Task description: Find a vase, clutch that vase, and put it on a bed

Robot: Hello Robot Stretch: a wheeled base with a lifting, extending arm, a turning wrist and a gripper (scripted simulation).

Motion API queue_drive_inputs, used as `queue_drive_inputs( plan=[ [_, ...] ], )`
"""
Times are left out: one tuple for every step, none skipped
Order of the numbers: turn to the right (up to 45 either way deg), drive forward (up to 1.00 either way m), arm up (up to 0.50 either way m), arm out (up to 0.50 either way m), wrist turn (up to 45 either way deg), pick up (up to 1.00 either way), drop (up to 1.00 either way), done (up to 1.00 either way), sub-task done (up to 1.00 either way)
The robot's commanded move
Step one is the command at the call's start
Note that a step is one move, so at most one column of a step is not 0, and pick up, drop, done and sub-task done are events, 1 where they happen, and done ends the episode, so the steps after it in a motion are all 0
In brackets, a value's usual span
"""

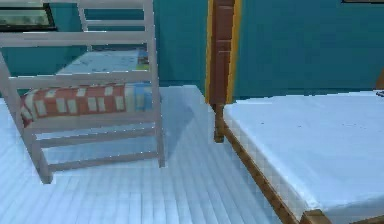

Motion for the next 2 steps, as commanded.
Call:
queue_drive_inputs(
  plan=[
    [0.0, 1.0, 0.0, 0.0, 0.0, 0.0, 0.0, 0.0, 0.0],
    [3.0, 0.0, 0.0, 0.0, 0.0, 0.0, 0.0, 0.0, 0.0]
  ],
)
